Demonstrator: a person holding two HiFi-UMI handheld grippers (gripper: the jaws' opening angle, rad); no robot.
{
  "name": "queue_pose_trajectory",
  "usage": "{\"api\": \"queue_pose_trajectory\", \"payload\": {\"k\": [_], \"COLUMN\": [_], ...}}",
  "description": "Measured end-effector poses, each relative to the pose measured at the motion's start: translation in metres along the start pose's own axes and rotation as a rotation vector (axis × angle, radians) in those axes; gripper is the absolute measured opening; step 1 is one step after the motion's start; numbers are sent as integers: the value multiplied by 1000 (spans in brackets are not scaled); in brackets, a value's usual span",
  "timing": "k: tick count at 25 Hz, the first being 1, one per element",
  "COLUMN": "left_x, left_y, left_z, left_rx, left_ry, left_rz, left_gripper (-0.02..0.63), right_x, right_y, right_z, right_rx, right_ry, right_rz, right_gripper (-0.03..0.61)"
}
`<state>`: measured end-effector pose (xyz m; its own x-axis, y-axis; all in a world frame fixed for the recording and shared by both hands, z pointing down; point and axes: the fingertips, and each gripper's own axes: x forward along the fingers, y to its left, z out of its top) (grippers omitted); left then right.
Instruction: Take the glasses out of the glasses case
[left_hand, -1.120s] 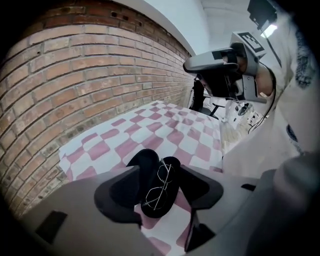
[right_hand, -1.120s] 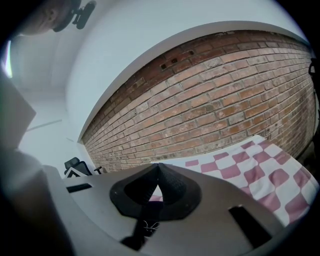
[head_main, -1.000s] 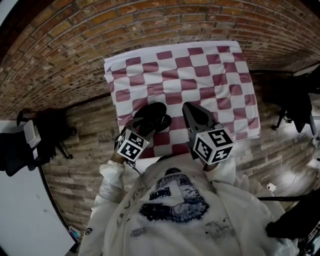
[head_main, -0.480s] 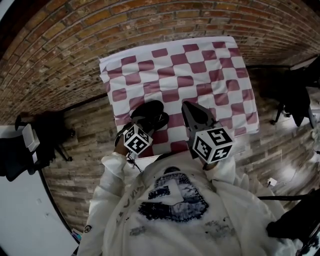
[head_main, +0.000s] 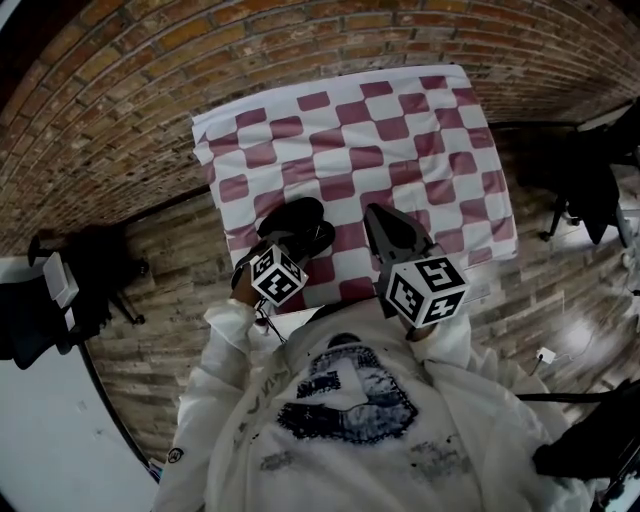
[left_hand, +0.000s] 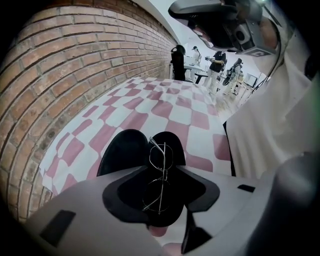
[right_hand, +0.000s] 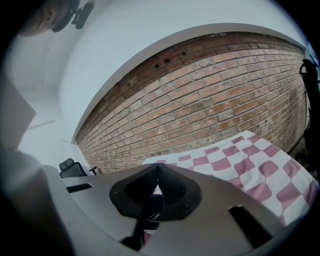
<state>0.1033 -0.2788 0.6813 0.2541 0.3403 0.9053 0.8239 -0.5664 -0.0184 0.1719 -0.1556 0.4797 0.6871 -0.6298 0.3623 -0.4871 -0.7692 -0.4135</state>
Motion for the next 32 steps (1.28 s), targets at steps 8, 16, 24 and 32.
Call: {"api": "queue_pose_trajectory", "payload": {"k": [8, 16, 24, 32], "left_x": [12, 21, 27, 30], "left_y": [-1, -5, -7, -8], "left_z": [5, 6, 3, 1], "left_rx": [40, 62, 65, 32], "left_ry": [25, 48, 70, 68], "left_rz": [-6, -8, 14, 45], "left_gripper": [152, 110, 75, 57], "right_x": [-4, -8, -13, -19], "right_y": [-11, -19, -25, -31], "right_z": [0, 0, 5, 7], "right_rx": [19, 31, 26, 20], "right_ry": [-1, 1, -4, 4], "right_rz": [-22, -27, -25, -13], "right_gripper": [14, 14, 14, 14]}}
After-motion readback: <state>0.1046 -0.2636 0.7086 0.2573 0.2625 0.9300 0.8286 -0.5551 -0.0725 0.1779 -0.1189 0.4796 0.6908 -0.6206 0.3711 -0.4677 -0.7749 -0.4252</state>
